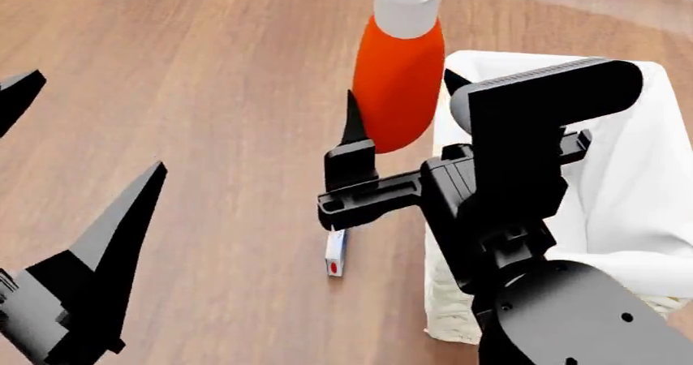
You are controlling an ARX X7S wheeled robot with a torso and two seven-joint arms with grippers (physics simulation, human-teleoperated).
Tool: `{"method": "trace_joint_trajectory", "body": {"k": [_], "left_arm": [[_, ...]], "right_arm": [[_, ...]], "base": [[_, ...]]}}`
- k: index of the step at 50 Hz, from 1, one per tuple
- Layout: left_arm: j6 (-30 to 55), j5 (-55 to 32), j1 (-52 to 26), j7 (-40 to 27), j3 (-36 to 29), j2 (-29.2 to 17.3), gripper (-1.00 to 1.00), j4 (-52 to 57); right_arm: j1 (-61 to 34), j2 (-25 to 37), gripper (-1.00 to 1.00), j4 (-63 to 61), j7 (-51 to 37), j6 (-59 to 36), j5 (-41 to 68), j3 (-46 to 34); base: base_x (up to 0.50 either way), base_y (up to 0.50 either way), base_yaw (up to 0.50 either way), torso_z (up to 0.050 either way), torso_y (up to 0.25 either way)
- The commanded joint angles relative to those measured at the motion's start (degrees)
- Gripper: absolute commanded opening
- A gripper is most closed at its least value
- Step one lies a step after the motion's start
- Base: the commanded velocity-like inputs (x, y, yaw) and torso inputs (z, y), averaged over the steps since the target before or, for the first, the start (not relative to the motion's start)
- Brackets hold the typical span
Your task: Pick up the ketchup, and put it in the basket.
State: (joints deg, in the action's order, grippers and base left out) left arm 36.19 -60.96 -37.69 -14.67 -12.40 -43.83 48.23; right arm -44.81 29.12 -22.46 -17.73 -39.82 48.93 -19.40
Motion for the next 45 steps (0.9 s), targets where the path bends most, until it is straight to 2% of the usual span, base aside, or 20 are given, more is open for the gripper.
{"method": "trace_joint_trajectory", "body": {"k": [1, 4, 11, 27, 37, 45], "left_arm": [[-12.4, 16.1, 20.0, 0.6, 0.2, 2.9, 1.00, 2.6], [-16.5, 20.0, 24.9, 2.4, -0.7, 4.3, 1.00, 1.4], [-21.4, 23.5, 30.0, 3.9, -1.6, 6.0, 1.00, -0.8], [-23.3, 23.9, 31.7, 4.7, -2.6, 7.5, 1.00, -3.0], [-23.5, 22.8, 31.9, 4.3, -2.2, 7.9, 1.00, -4.1], [-23.6, 22.4, 31.8, 4.2, -2.1, 8.0, 1.00, -4.5]], "right_arm": [[-1.0, 3.8, -1.00, -0.7, -2.1, -3.2, 2.1, 4.9], [-2.2, 4.1, -1.00, 0.3, -4.3, -5.1, 3.3, 6.3], [-4.9, 5.5, -1.00, 1.9, -8.0, -9.7, 5.6, 7.8], [-14.1, 3.4, -1.00, 8.7, -17.8, -20.4, 3.6, 3.9], [-21.2, -2.1, -1.00, 17.1, -24.1, -26.8, 2.1, 1.3], [-25.3, -6.0, -1.00, 24.0, -28.6, -30.9, 2.4, 2.7]], "base": [[0.00, 0.00, 0.00, 0.000, 0.000], [0.00, 0.00, 0.00, 0.000, 0.000], [0.00, 0.00, 0.00, 0.000, 0.001], [0.00, 0.00, 0.00, 0.000, 0.000], [0.00, 0.00, 0.00, 0.001, 0.001], [0.00, 0.00, 0.00, 0.000, 0.000]]}}
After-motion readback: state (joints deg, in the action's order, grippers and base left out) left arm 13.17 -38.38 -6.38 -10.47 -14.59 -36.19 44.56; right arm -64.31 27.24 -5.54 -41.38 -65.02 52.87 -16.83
